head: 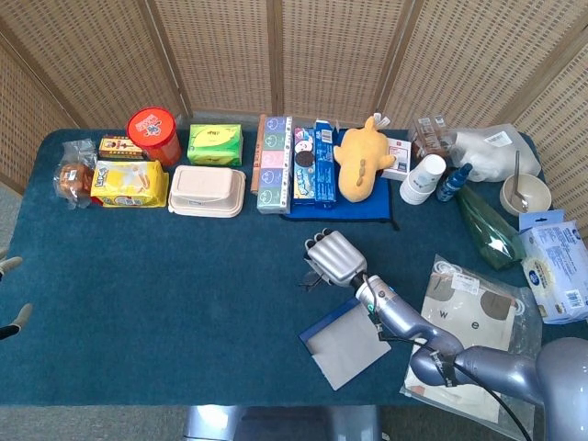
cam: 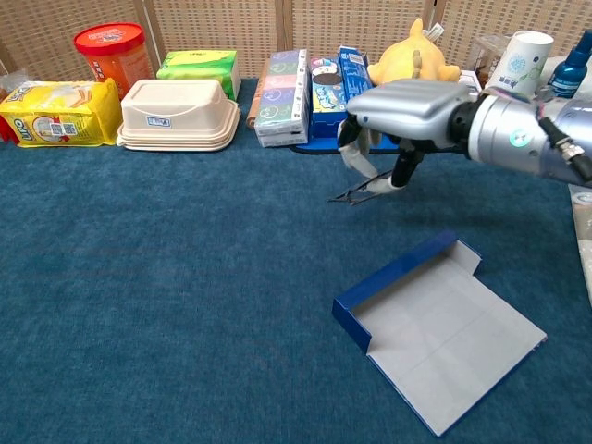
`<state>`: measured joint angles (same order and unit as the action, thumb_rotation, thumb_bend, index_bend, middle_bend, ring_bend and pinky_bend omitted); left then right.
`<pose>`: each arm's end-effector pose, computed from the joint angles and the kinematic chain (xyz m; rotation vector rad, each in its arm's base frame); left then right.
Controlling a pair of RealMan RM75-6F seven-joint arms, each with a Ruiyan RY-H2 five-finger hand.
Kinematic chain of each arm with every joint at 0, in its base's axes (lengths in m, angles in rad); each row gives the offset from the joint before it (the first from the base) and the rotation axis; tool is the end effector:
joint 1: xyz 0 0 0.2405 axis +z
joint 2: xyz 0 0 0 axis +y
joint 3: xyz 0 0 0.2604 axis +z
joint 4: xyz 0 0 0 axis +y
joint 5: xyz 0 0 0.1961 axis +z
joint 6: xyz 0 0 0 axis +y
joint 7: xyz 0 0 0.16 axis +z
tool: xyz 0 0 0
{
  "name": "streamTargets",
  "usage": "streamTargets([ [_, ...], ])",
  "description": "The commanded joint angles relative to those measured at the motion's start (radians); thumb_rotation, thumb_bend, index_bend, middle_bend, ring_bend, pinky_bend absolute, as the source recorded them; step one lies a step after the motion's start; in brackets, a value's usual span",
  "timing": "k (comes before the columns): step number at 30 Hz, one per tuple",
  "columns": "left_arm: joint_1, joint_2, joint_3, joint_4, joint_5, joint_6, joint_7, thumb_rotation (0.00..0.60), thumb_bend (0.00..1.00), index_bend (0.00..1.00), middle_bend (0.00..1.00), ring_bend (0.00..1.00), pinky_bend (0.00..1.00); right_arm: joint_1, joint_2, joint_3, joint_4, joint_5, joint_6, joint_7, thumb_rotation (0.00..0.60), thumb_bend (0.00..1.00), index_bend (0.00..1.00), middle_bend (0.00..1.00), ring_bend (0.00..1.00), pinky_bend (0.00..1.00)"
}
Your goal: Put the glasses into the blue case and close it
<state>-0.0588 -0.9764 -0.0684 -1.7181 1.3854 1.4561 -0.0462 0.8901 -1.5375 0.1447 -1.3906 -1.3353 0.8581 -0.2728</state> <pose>-0.3180 0.1897 0.2149 -1.2708 -0.9745 -0.8425 -0.0977 -0.3724 -0.0187 2.1484 -0.6308 0.9548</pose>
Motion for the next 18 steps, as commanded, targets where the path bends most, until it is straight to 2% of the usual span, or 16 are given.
streamTargets([
  [1,-0.001,0.000,-0.001,-0.001,-0.001,-0.001,0.001,0.582,0.30,0.18,0.12,0.04,0.00,-0.033,0.052,-0.004,-0.071,0.007,0.044,-0.030,0.600,0.29,0.70,0.46,0.41,0.39],
  [13,-0.021,-0.004,-0.005,-0.018,0.010,-0.017,0.024,0.584,0.30,0.18,0.12,0.04,0.00,-0.154,0.220,-0.056,-0.322,-0.010,0.187,-0.130,0.600,0.29,0.70,0.46,0.42,0.39],
  [18,-0.028,-0.005,-0.008,-0.023,0.012,-0.022,0.030,0.590,0.30,0.18,0.12,0.04,0.00,-0.188,0.253,-0.079,-0.377,-0.021,0.219,-0.160,0.600,0.29,0.70,0.46,0.42,0.39],
])
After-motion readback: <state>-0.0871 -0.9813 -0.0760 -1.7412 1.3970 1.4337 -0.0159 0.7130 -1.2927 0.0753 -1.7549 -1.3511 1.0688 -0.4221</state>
